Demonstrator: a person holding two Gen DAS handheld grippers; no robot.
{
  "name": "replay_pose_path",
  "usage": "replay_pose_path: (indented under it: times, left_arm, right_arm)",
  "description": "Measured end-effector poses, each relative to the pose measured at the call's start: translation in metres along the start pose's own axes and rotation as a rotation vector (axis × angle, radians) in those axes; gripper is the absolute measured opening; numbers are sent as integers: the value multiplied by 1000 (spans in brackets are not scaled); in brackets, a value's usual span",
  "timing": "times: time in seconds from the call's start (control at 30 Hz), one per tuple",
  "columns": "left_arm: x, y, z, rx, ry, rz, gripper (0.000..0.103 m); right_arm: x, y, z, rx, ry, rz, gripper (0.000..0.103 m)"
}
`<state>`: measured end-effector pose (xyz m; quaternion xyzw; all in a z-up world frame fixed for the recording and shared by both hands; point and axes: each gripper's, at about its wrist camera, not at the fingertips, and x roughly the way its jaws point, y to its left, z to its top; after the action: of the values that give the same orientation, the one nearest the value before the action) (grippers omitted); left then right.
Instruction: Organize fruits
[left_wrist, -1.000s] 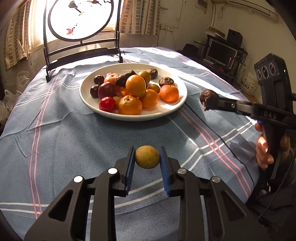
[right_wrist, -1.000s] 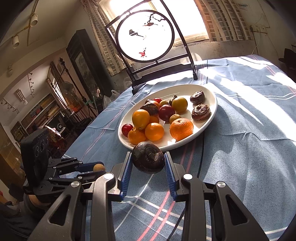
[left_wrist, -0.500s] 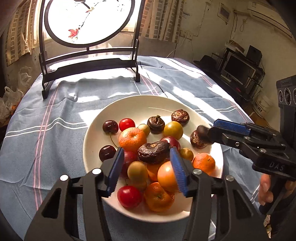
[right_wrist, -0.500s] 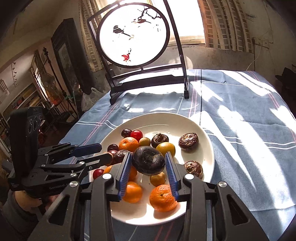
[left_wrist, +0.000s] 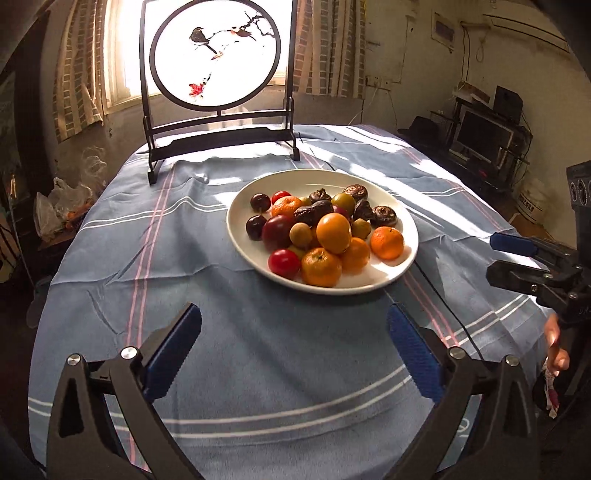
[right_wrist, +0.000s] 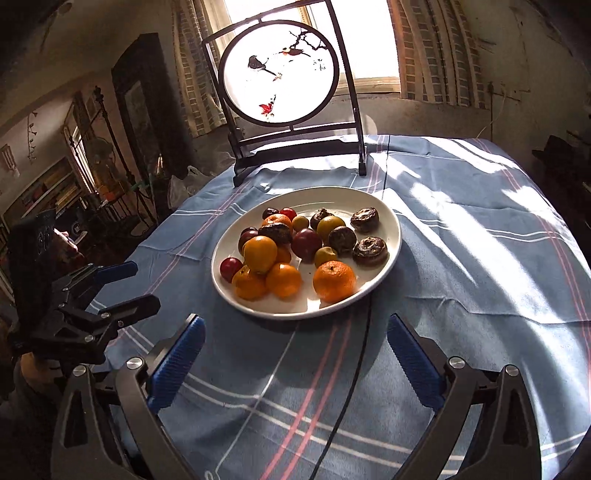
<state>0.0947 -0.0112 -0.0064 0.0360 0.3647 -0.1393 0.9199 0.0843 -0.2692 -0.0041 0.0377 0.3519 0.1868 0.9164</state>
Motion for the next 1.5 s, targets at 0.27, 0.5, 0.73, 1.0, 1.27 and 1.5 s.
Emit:
replay_pose_path:
  times: [0.27, 0.5, 0.73, 1.0, 1.27, 1.5]
  left_arm:
    - [-64, 16, -32, -136, -43, 105, 98]
    - [-115, 12, -43, -168, -119, 182, 98]
    - [-139, 3, -46, -141, -166, 255, 98]
    - [-138, -7, -48, -120, -150, 260, 98]
    - [-133, -4, -50, -144, -145, 267, 98]
    - [-131, -2, -51, -140, -135, 254, 98]
  right_arm:
    - [-58, -9, -30, -22, -64, -111, 99]
    - [-100, -30, -46, -5, -129, -194, 99]
    - [-134, -53, -55, 44, -172, -244, 99]
    - [-144, -54, -62, 47, -180, -240, 99]
    - [-141, -47, -63, 31, -175, -223, 99]
    - [-140, -50, -64, 43, -175, -234, 99]
